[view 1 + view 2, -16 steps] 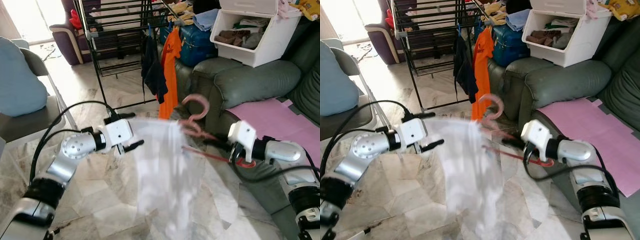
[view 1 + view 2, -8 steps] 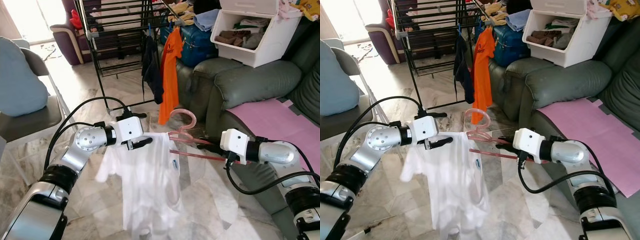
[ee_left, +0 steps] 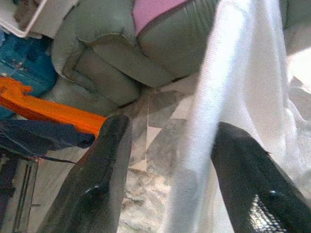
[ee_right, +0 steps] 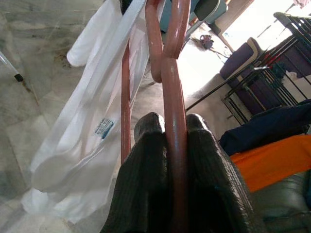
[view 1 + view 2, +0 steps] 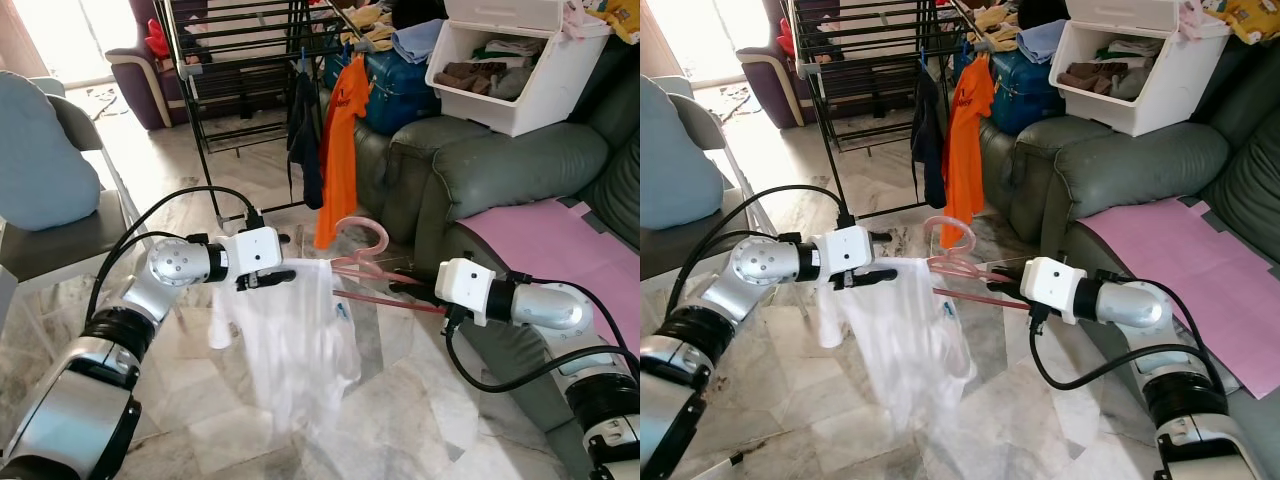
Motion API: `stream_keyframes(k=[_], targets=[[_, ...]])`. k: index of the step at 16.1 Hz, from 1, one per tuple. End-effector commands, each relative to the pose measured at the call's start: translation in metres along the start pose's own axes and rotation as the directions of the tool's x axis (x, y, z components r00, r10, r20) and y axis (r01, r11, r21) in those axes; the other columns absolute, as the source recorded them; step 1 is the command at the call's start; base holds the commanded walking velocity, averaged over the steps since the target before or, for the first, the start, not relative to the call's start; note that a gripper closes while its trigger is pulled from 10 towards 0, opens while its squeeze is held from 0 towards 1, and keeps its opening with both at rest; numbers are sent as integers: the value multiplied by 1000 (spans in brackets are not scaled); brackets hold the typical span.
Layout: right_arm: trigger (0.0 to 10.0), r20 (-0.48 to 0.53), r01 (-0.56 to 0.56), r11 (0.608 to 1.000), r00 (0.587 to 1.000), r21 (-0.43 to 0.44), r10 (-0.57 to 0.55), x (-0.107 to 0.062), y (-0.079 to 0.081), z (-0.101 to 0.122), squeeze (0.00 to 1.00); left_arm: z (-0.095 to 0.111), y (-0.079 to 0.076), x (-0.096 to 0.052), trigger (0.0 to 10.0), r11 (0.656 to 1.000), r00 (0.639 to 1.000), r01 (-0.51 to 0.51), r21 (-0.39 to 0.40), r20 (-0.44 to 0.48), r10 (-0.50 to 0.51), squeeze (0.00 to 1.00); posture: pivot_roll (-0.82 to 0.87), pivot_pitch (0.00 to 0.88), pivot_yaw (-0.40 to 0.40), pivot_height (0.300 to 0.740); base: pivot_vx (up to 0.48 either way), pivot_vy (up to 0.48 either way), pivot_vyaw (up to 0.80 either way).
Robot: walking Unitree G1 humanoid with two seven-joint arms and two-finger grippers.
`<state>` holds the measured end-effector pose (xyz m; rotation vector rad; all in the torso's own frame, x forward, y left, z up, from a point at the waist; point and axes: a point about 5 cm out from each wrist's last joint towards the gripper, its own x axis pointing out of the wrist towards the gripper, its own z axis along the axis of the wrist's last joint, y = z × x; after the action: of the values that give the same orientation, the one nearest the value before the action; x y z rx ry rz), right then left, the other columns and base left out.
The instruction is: Hang hanger
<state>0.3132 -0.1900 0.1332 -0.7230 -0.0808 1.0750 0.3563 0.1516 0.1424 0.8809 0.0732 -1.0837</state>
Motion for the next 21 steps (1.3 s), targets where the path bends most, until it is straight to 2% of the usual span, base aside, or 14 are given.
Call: stream_keyframes(k=[1,9,20,21], targets=[[10000,42,23,999,999,-36,-21,3,-5,8,0,-1,3,-3,0,1000,999,26,18,-26,-26,0,-106,0,38,740,0,0,0],[10000,38,13,998,999,-56,-11,6,-5,8,0,0,10,-2,0,998,997,60,22,-52,-59,0,-106,0,33,740,0,0,0],[10000,41,21,996,999,-84,-18,13,-5,9,0,-8,1,-2,0,993,991,115,-19,-69,-116,0,-99,0,24,740,0,0,0],[10000,39,23,997,999,-69,-20,14,-5,8,925,-8,0,-2,0,993,991,116,-19,-69,-117,0,-98,0,22,740,0,0,0]])
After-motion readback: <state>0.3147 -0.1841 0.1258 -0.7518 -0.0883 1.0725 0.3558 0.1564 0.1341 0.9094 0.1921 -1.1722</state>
